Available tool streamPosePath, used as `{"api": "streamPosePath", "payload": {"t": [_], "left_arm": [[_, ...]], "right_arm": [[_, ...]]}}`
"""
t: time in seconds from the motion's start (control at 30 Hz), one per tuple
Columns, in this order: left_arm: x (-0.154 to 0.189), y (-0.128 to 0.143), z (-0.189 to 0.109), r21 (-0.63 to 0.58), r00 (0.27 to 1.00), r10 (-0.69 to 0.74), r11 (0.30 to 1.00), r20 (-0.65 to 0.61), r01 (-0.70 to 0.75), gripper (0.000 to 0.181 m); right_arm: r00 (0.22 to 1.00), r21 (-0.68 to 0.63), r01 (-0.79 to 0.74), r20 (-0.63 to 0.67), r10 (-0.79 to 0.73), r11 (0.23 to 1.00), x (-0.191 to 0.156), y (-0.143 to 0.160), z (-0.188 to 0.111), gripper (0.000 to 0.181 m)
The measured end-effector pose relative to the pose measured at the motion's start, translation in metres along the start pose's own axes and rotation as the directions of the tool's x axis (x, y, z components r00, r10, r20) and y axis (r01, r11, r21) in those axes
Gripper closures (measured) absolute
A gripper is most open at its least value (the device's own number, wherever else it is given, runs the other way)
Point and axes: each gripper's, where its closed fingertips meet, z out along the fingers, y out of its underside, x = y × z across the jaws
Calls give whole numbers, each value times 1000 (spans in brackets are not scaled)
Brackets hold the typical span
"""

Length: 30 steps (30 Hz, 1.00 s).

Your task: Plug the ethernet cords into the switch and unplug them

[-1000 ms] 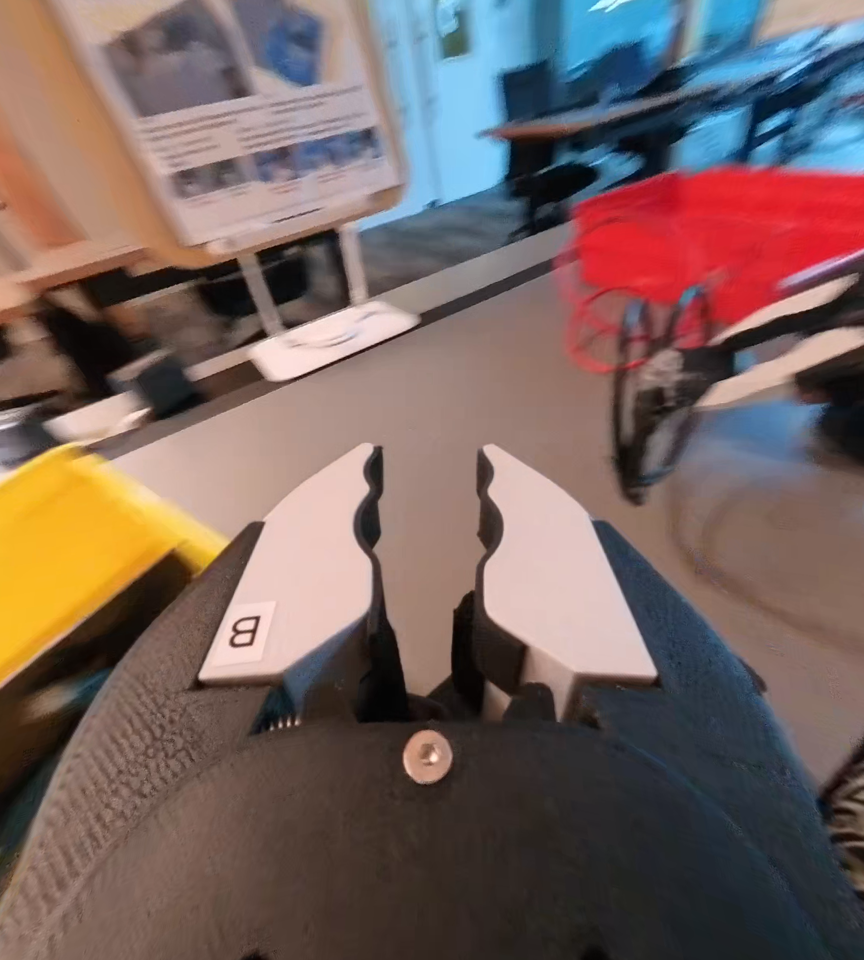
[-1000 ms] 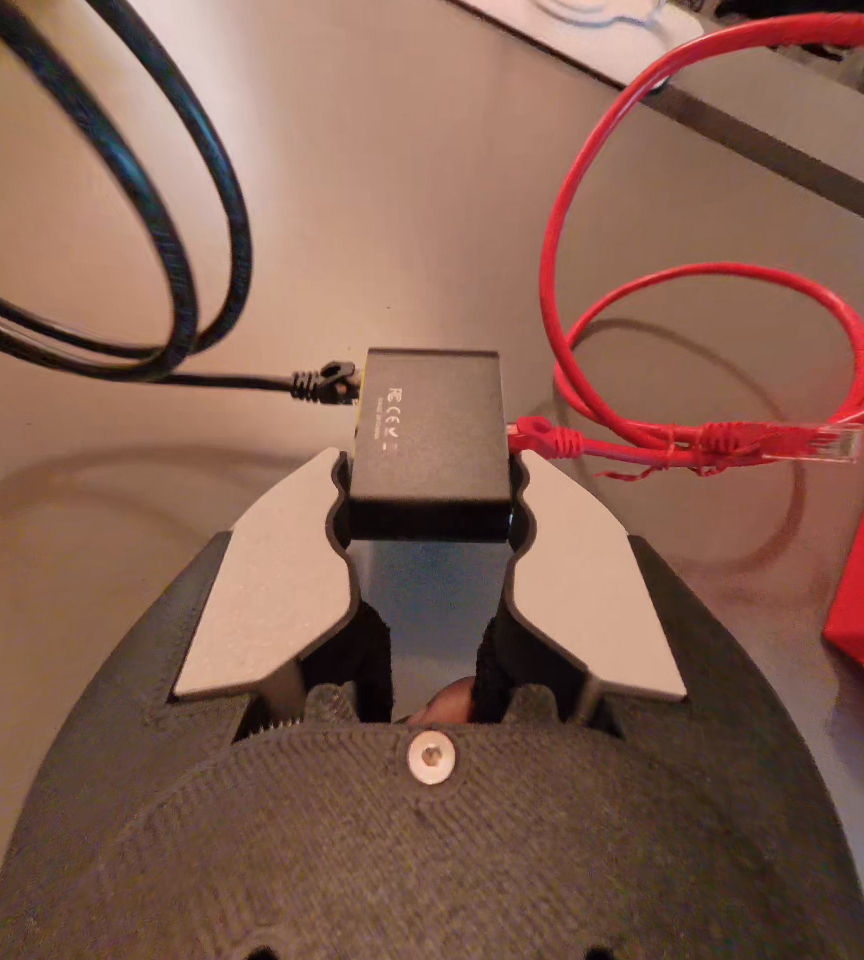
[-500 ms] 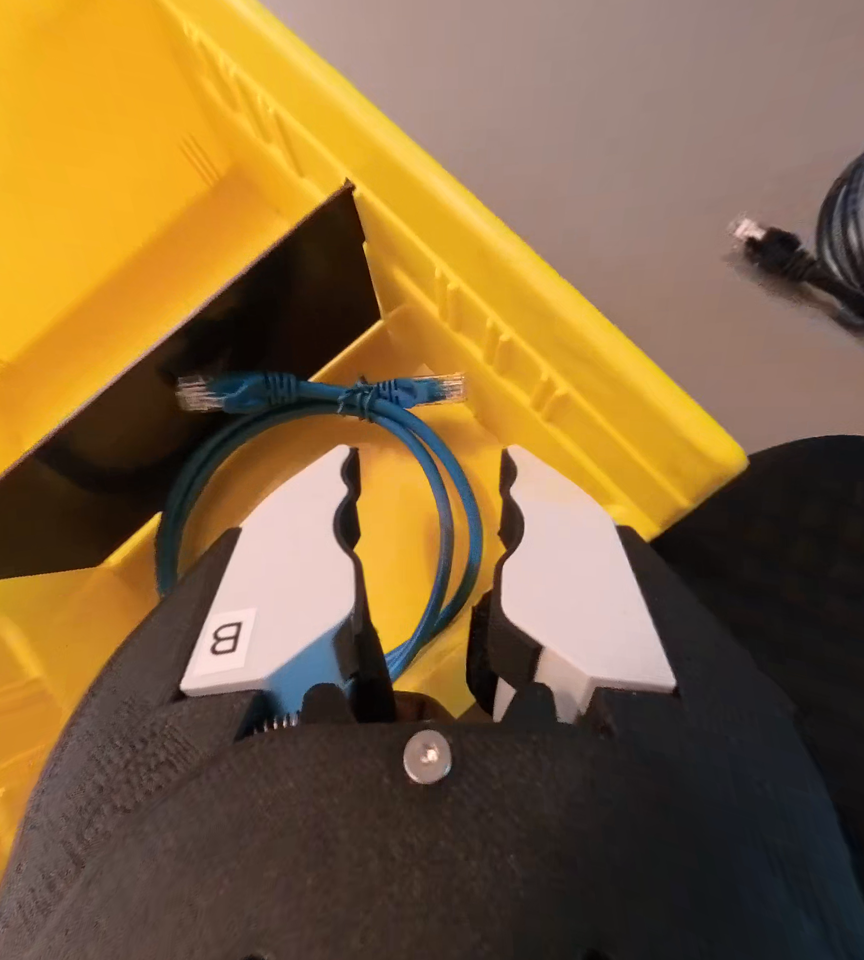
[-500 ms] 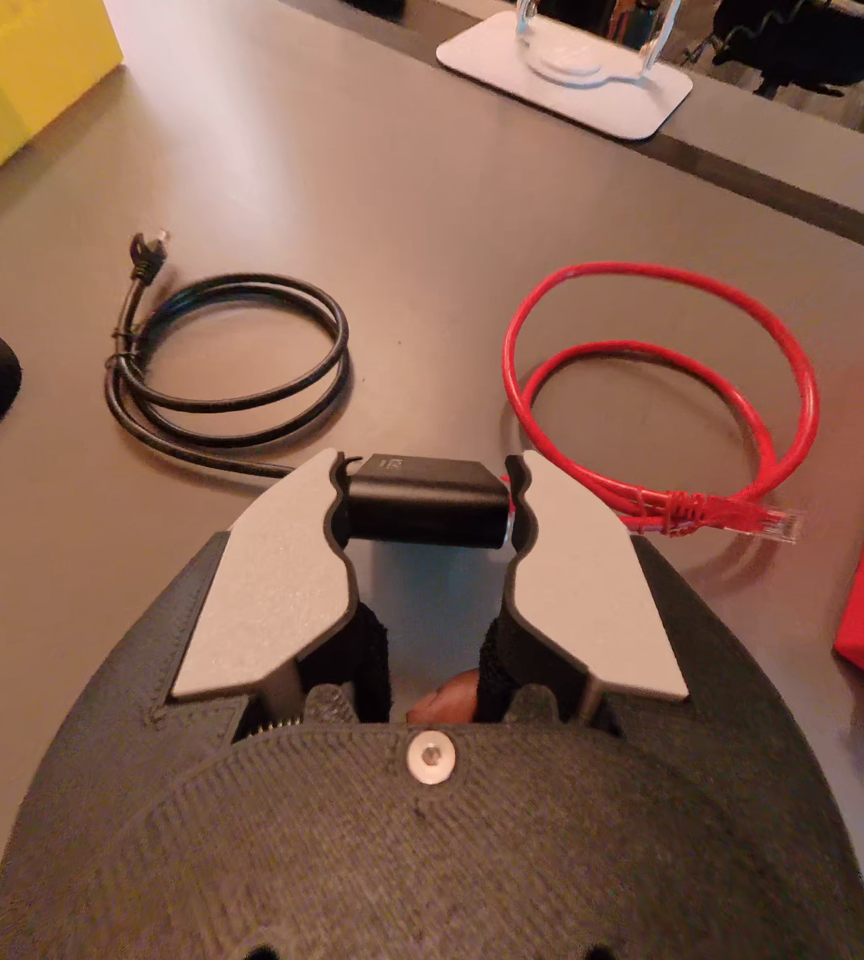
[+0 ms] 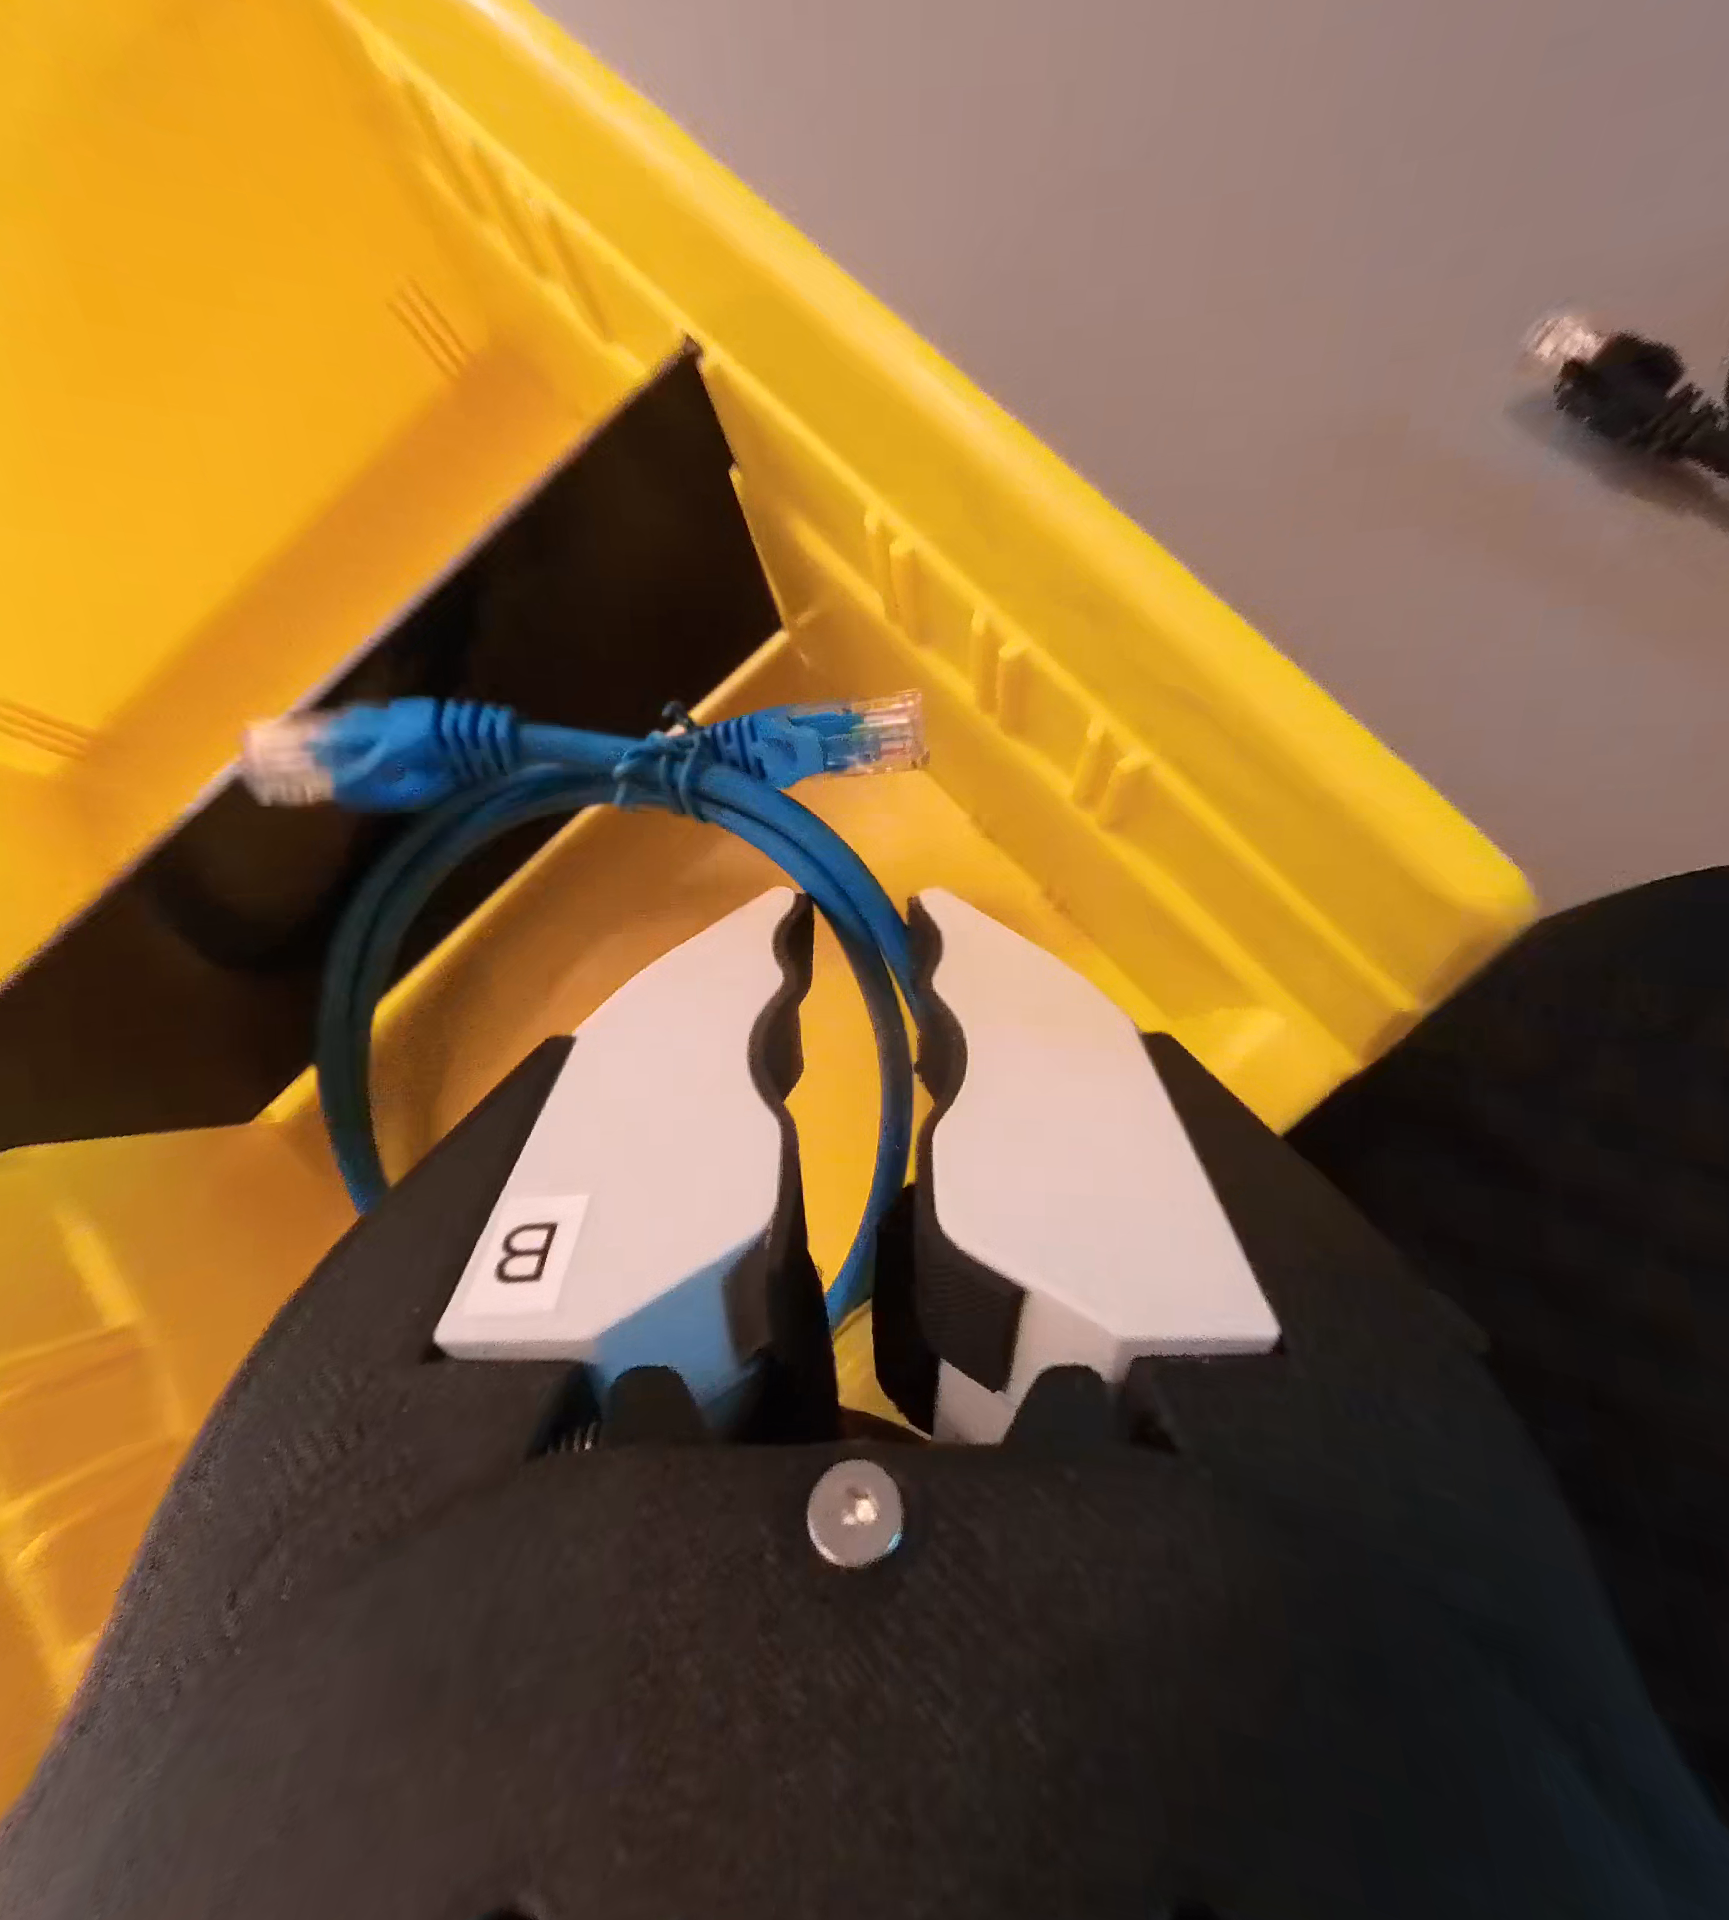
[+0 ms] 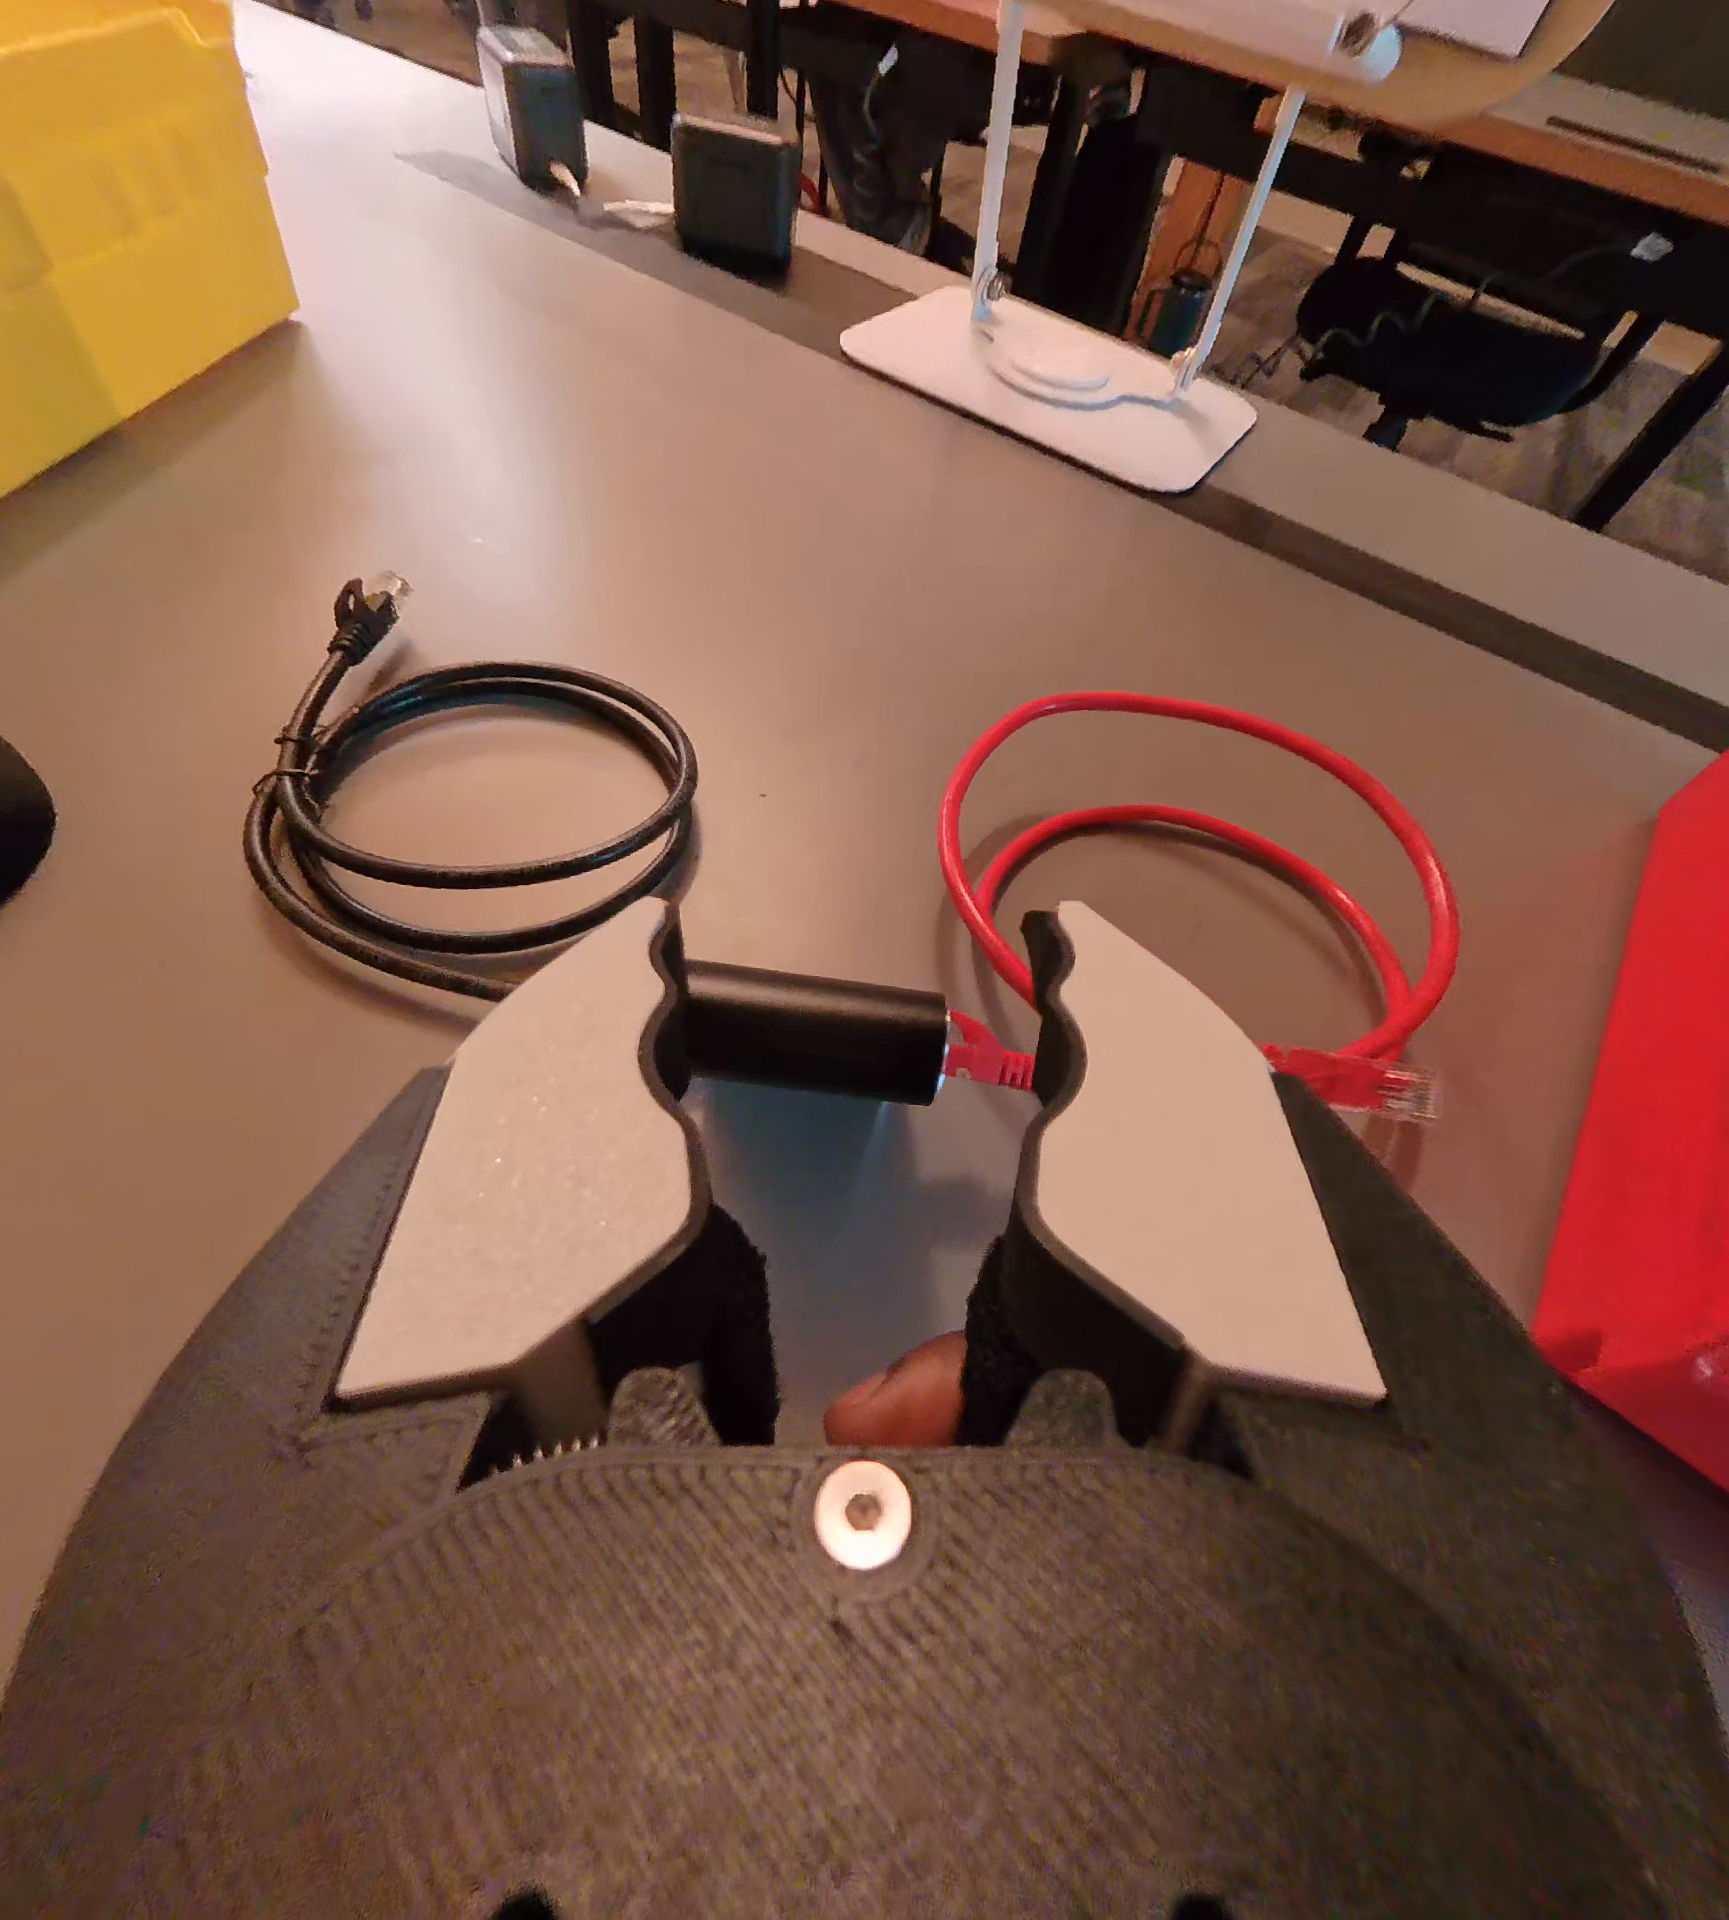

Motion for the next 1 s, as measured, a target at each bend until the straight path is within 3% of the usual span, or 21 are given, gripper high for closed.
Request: {"api": "streamPosePath", "payload": {"t": [0.2, 0.3, 0.4, 0.5, 0.7, 0.73, 0.77, 0.87, 0.93, 1.0], "left_arm": [[-20, -34, -61, 297, 974, -1, 952, 226, -68, 168], [-24, -58, -100, 446, 910, 20, 867, 414, -222, 176], [-8, -82, -123, 566, 883, 21, 760, 469, -319, 176], [3, -91, -130, 582, 843, 31, 710, 537, -397, 177], [40, -113, -165, 568, 701, 78, 528, 709, -632, 181], [42, -113, -165, 546, 688, 100, 532, 719, -647, 181], [41, -111, -158, 532, 705, 132, 565, 697, -631, 181], [36, -100, -132, 616, 873, 153, 653, 463, -441, 168], [34, -87, -118, 633, 962, 129, 731, 239, -256, 143], [44, -72, -102, 574, 992, 121, 814, -17, -89, 127]], "right_arm": [[1000, 127, 11, -19, -9, 992, 3, -20, -11, 120], [999, 236, 37, 11, -40, 971, -8, -37, -19, 122], [995, 329, 73, 34, -90, 941, -23, -53, -27, 125], [987, 351, 142, 17, -158, 925, -33, -58, -30, 126], [967, 403, 209, 48, -249, 891, -56, -65, -32, 129], [966, 406, 207, 61, -253, 890, -59, -65, -32, 129], [965, 406, 207, 65, -254, 890, -60, -65, -32, 129], [966, 400, 210, 58, -253, 892, -57, -64, -32, 130], [967, 402, 207, 54, -249, 892, -55, -64, -32, 131], [969, 405, 197, 58, -241, 893, -54, -63, -32, 131]]}}
